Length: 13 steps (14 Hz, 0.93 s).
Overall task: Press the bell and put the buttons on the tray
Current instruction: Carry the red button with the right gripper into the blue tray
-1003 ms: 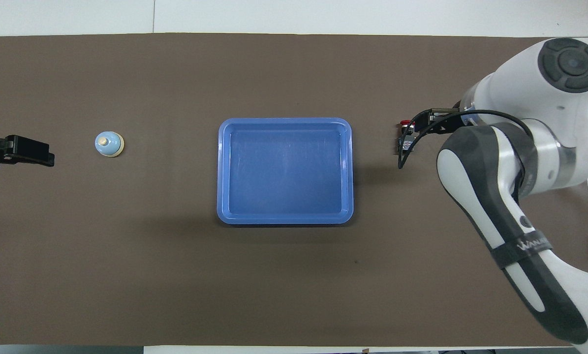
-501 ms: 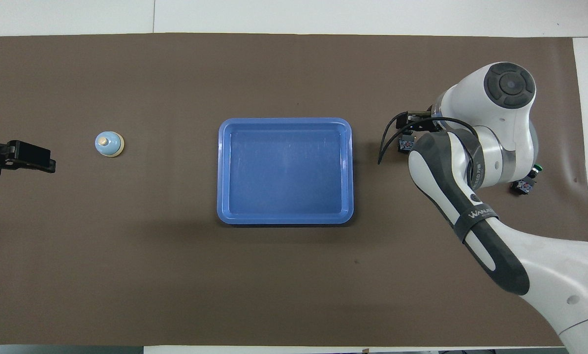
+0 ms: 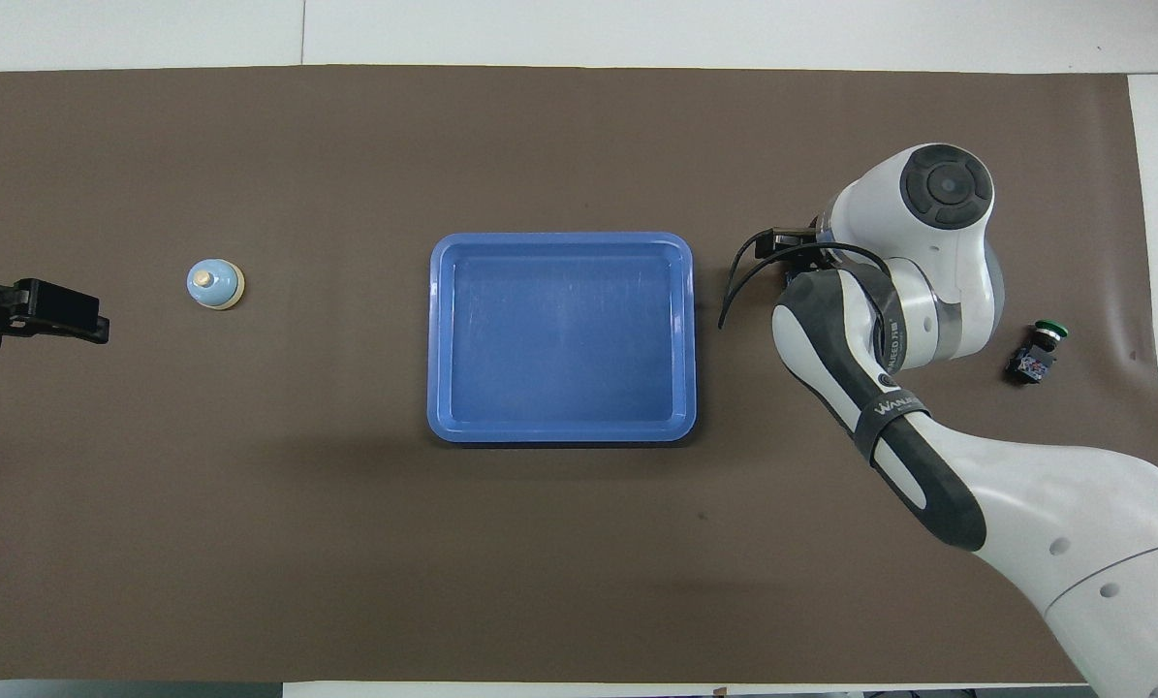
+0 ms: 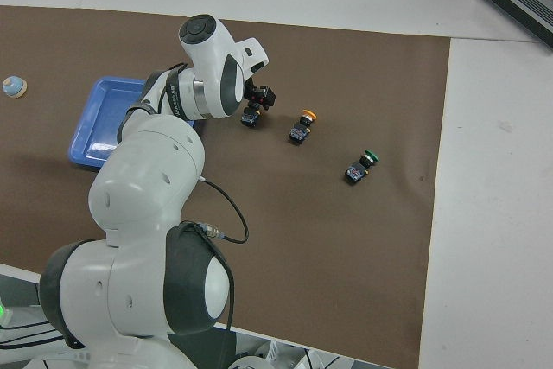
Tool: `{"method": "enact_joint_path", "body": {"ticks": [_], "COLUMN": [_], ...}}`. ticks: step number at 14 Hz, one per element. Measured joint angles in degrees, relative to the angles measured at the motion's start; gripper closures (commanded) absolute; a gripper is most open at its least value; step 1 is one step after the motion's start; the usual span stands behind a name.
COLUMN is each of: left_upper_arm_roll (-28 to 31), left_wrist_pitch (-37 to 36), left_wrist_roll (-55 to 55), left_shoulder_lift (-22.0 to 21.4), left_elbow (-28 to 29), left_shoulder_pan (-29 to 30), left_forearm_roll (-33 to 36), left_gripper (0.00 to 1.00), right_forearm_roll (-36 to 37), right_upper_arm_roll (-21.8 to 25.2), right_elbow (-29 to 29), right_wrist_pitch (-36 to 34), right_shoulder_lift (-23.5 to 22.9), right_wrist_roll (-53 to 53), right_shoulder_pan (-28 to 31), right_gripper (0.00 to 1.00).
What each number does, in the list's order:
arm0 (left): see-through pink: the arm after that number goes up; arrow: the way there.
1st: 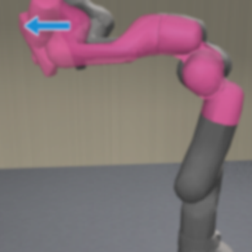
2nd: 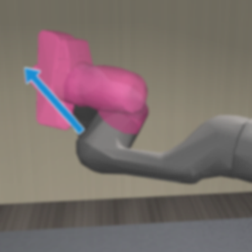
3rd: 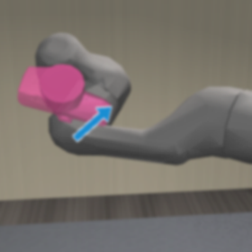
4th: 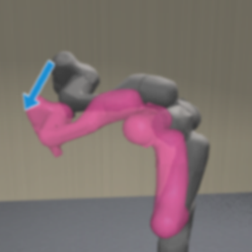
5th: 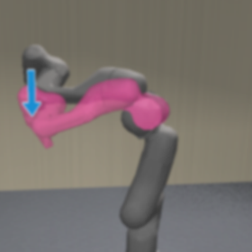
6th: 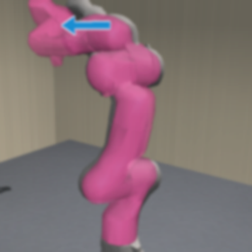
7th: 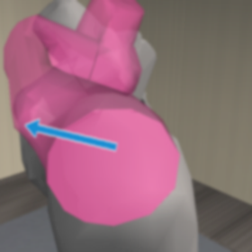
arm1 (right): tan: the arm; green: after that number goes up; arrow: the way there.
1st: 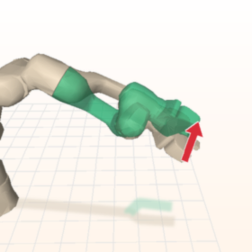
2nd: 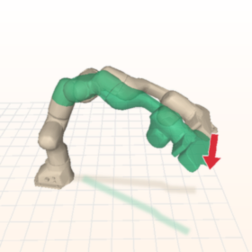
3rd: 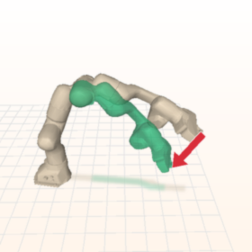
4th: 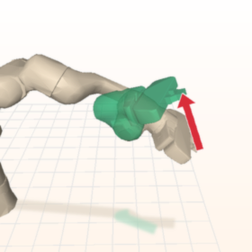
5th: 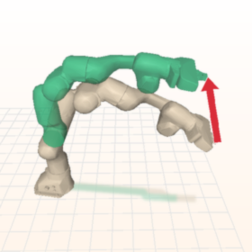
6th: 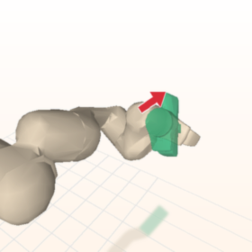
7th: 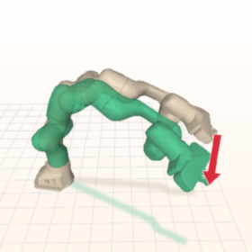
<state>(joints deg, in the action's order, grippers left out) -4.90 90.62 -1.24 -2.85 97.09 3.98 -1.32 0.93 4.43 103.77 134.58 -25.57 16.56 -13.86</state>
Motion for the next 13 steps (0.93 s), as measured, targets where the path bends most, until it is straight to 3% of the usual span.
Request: {"method": "enact_joint_path", "body": {"ticks": [3, 5, 7, 9, 13], "left_upper_arm_roll": [0.38, 0.55, 0.55, 0.55, 0.55], "left_wrist_pitch": [0.0, 0.0, 0.0, 0.0, 0.0], "left_wrist_roll": [0.0, 0.0, 0.0, 0.0, 0.0], "left_shoulder_lift": [-0.25, -0.27, -0.27, -0.27, -0.27], "left_elbow": [-0.05, -0.05, -0.06, -0.06, -0.06], "left_shoulder_pan": [0.08, 0.11, 0.11, 0.11, 0.11], "left_forearm_roll": [0.0, 0.0, 0.0, 0.0, 0.0], "left_gripper": [0.0, 0.0, 0.0, 0.0, 0.0], "right_forearm_roll": [0.0, 0.0, 0.0, 0.0, -0.01], "right_upper_arm_roll": [-0.07, -0.49, -0.95, -1.05, -1.11], "right_elbow": [0.0, 0.11, 0.31, 0.37, 0.36], "right_wrist_pitch": [0.37, 0.21, -0.68, -1.62, -1.74], "right_shoulder_lift": [-1.08, -1.11, -1.11, -1.11, -1.02], "right_wrist_roll": [0.0, -0.01, -0.57, -1.53, -1.74], "right_shoulder_pan": [-0.02, -0.04, -0.04, -0.04, -0.04], "right_gripper": [0.02, 0.16, 0.48, 1.0, 1.0]}}
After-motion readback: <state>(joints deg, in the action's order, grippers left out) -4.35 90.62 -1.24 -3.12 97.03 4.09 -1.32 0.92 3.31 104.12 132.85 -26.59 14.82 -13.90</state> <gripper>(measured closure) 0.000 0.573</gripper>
